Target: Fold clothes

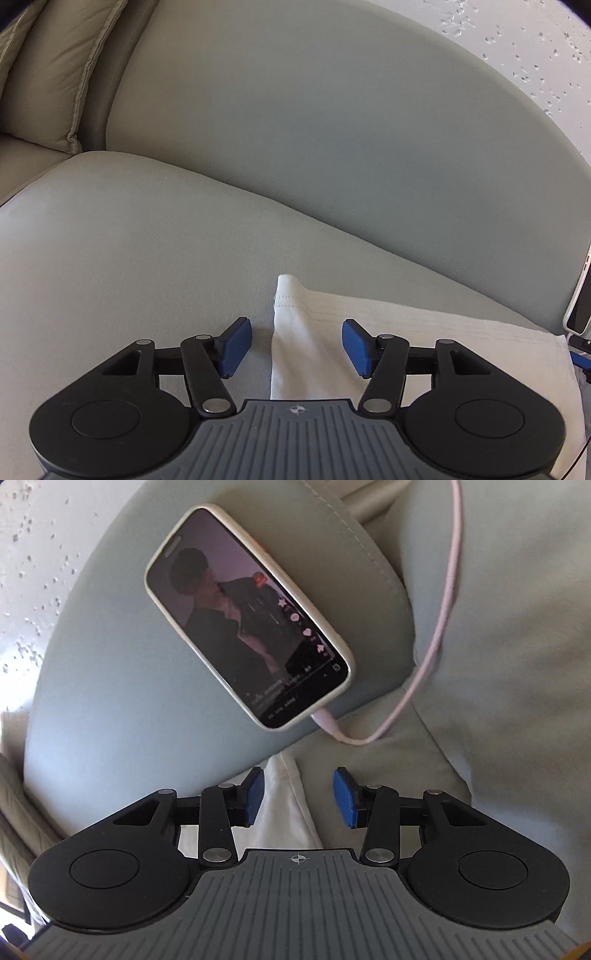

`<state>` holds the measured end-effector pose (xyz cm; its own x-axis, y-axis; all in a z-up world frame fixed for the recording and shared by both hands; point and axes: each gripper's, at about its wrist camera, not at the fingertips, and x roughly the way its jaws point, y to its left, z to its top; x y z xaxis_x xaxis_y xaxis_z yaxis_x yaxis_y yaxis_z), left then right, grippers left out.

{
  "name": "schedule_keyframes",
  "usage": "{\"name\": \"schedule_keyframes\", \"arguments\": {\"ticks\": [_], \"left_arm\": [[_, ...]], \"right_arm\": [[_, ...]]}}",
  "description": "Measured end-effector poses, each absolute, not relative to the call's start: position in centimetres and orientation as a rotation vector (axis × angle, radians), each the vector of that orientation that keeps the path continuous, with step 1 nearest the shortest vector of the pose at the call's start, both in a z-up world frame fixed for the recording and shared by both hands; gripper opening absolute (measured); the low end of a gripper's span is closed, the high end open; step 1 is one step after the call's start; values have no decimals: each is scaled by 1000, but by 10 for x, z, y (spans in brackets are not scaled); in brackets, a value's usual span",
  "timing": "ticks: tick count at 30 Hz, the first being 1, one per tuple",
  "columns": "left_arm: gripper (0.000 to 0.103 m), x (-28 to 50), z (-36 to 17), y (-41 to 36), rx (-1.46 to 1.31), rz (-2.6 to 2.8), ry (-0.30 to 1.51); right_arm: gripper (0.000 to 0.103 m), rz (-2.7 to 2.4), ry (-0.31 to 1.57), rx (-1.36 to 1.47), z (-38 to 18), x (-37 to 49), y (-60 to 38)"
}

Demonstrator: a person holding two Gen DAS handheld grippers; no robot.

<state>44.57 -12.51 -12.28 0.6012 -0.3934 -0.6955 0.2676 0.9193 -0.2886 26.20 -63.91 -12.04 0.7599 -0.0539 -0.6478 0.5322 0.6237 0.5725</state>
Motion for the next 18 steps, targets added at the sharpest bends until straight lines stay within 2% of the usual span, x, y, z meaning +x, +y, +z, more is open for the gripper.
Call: {"name": "schedule_keyframes", "arguments": {"ticks": [5,9,11,12,13,15,16,18], "left_arm": [[56,460,-121,-129,-169,-424,859],[55,462,-121,-139,-141,-421,851],[48,457,-120,-149,-75,-409,825],[38,454,-119,-154,-31,-400,809],[23,452,-119,-159,10,-393,793],[3,447,-117,-161,26,-409,782],[2,442,-115,-160,34,-404,776],[2,439,-112,-159,67,-389,761]], "right_arm": [[44,-347,674,687,-118,284,-629],[42,-344,666,689,-119,284,-627],[36,-348,667,675,-119,286,-625],[34,-352,669,666,-119,288,-624],[29,-356,671,656,-119,290,-623],[18,-354,678,629,-118,295,-618],[10,-344,684,610,-117,298,-615],[9,-328,692,557,-113,303,-605]]}}
